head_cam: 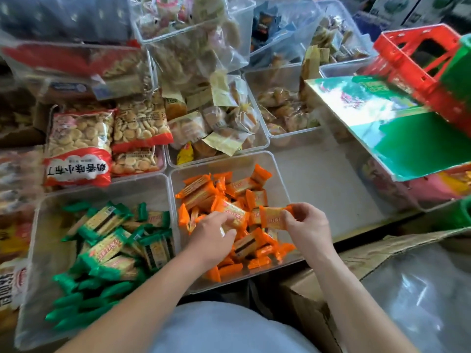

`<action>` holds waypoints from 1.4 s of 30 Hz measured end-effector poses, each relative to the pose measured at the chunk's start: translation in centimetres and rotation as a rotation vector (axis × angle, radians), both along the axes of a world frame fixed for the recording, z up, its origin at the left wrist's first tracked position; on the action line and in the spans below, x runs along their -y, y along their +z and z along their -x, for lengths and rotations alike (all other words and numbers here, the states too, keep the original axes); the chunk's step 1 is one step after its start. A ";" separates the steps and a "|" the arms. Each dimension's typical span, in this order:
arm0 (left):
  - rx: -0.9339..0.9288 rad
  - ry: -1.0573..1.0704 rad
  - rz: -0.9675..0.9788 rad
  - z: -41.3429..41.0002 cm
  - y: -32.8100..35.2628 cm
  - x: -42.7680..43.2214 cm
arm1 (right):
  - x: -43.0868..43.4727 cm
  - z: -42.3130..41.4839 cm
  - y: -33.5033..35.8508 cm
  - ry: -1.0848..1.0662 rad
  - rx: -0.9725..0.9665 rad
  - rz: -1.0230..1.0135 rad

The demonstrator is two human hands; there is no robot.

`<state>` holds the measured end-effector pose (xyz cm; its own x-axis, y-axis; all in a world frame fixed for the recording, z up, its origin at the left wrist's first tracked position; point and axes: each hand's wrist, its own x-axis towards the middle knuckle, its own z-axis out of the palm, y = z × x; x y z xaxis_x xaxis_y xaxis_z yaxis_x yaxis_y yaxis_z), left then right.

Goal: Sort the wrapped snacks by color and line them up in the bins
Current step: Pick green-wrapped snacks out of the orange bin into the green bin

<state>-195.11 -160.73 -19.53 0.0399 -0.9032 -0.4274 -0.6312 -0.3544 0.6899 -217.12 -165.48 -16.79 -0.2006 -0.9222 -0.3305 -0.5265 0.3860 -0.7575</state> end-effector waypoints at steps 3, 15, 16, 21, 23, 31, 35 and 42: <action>-0.003 -0.026 0.001 -0.6 0.2 0.0 | -0.2 -0.3 0.4 0.080 -0.084 -0.021; 0.311 -0.148 0.192 -4.5 0.1 6.9 | 9.8 -7.5 -5.2 0.783 -0.293 -0.034; 0.336 -0.173 0.177 -4.7 -0.2 7.4 | 10.5 -8.1 -5.9 0.842 -0.309 -0.032; 0.440 -0.240 0.119 -5.1 -0.7 8.3 | 12.3 -9.0 -8.2 0.935 -0.499 -0.106; 0.455 -0.240 0.096 -5.2 -0.4 8.6 | 12.3 -9.1 -8.1 0.938 -0.580 -0.150; 0.372 -0.226 0.046 -4.8 -0.8 7.6 | 9.4 -6.2 -5.0 1.005 -0.609 -0.305; 0.339 -0.306 0.018 -5.3 -0.5 6.4 | 7.8 -4.0 -1.8 0.886 -0.392 -0.329; 0.376 -0.345 0.027 -5.0 0.0 6.6 | 4.8 -1.8 -1.5 0.747 -0.405 -0.160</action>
